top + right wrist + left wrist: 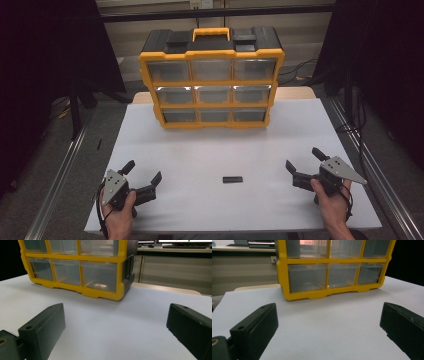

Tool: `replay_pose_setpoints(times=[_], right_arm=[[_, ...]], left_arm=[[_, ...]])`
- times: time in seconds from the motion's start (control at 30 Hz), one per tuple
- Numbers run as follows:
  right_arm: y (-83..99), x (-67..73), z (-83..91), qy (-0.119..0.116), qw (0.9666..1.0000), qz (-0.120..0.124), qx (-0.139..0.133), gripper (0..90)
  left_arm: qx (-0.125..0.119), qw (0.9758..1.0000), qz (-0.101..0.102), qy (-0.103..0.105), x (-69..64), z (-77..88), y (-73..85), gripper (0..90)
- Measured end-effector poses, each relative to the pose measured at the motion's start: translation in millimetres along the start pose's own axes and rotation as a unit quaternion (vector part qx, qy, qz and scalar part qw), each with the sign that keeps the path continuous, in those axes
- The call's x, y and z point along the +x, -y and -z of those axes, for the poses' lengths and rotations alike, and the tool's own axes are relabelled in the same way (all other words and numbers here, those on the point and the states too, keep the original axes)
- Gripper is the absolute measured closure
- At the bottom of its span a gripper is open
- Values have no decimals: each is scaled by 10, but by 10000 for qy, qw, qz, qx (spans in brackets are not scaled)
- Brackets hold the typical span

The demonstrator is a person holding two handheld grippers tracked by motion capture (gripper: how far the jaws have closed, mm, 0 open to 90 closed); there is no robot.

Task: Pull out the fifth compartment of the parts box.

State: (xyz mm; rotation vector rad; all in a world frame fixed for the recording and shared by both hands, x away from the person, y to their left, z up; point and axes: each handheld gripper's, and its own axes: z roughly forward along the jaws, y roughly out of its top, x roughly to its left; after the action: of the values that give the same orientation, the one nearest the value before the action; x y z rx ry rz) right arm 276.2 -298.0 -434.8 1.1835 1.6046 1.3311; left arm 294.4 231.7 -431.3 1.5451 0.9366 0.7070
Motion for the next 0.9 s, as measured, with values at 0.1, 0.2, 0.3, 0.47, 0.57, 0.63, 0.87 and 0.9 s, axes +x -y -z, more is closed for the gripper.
replay_pose_setpoints(times=[0.1,0.2,0.3,0.47,0.57,0.63,0.87,0.9], right_arm=[[4,10,1,-72,10000,-47,-15,12],[2,17,-1,-97,9999,-37,-41,11],[5,33,-6,-126,9999,-23,-66,10],[9,64,-20,-138,9999,-30,-95,7],[8,84,-29,-178,9998,-30,-105,5],[4,103,-30,-175,9998,4,-105,4],[-18,147,-63,-281,9995,51,-108,4],[-18,147,-63,-281,9995,51,-108,4]], left_arm=[[-24,10000,-21,-26,0,2,-4,20],[-32,10000,-22,1,0,-4,1,20],[-36,10000,-22,-3,-8,-8,2,20],[-39,10000,10,-10,-10,-7,3,20],[-52,10000,10,-7,-14,-7,1,19],[-53,10000,-35,8,-18,4,-4,19],[-49,10000,1,-5,-17,1,5,19],[-49,10000,1,-5,-17,1,5,19]])
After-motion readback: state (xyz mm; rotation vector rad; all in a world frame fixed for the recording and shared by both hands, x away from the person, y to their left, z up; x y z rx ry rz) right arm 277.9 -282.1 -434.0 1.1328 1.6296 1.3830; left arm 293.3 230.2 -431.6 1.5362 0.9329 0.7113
